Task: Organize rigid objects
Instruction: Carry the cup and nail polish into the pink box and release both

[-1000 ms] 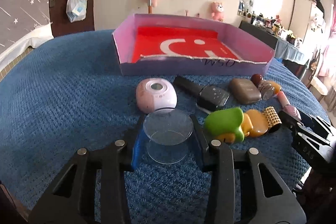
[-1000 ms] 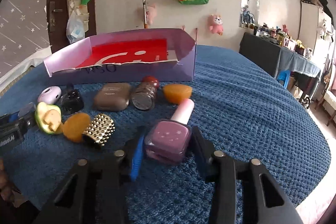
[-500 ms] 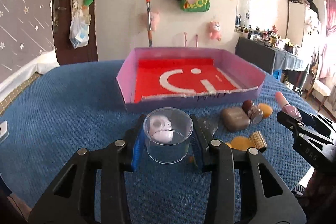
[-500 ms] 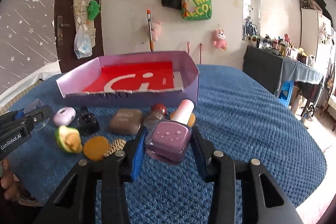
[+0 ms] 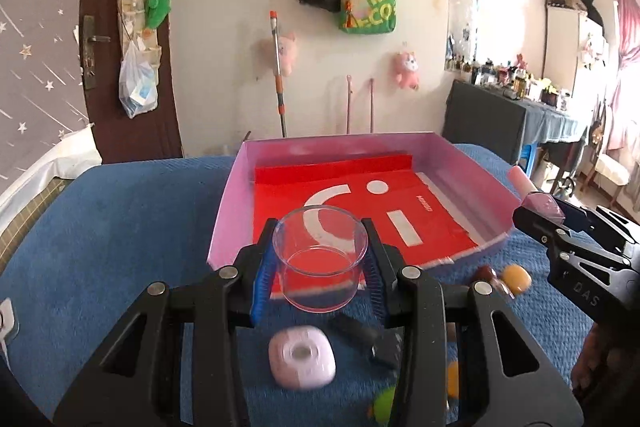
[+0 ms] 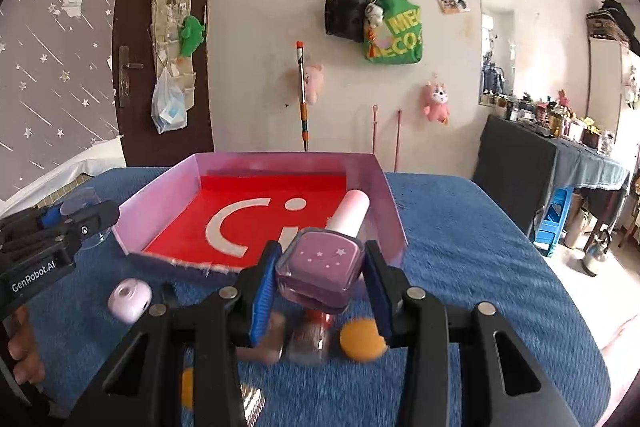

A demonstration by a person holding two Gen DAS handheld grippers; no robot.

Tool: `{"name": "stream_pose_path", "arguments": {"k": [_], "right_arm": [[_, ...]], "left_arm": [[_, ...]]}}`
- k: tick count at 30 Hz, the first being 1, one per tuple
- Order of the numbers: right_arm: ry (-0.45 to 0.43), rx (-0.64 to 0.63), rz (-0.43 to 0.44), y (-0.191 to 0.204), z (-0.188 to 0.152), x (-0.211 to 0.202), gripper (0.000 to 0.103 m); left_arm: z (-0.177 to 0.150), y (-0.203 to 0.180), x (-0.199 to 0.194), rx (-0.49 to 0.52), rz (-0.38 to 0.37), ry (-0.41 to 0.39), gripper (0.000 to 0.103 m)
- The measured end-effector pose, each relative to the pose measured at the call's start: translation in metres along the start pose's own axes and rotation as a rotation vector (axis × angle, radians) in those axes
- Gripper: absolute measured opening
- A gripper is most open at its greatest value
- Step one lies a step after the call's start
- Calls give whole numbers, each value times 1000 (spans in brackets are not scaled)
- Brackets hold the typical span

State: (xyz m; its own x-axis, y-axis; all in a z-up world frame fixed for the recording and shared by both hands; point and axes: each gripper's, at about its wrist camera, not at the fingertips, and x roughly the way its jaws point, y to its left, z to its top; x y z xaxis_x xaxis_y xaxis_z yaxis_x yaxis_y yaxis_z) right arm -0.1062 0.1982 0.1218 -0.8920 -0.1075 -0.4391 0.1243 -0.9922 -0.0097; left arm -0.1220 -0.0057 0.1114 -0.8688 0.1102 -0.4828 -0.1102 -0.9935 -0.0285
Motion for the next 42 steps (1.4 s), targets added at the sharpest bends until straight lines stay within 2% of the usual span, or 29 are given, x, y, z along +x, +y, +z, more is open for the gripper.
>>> {"name": "stream_pose_path", "arguments": {"k": [4,6,12,19,23,26,30,42], "right_arm": [[58,-18,5,-2,15,34,44],[95,-32,4,-2,22,53,44],[234,-30,50,-5,30,100,44],[372,-40,82,-6,23,131,44],[416,-75,86,-2,18,139,44],[464,-86,99,-1,14,146,44],[485,-118,93,2,9,149,44],[497,-124,95,5,9,151,44]], "left_arm": [[14,2,33,-9,-12,65,37],[18,2,54,-10,-26,124,37],[12,3,98,-1,-35,271,37],[4,2,122,18,-31,367,37],[1,3,133,24,-30,410,37],[-2,3,137,27,-31,432,37],[-1,2,136,30,-29,429,37],[1,-2,136,35,-41,431,37]]}}
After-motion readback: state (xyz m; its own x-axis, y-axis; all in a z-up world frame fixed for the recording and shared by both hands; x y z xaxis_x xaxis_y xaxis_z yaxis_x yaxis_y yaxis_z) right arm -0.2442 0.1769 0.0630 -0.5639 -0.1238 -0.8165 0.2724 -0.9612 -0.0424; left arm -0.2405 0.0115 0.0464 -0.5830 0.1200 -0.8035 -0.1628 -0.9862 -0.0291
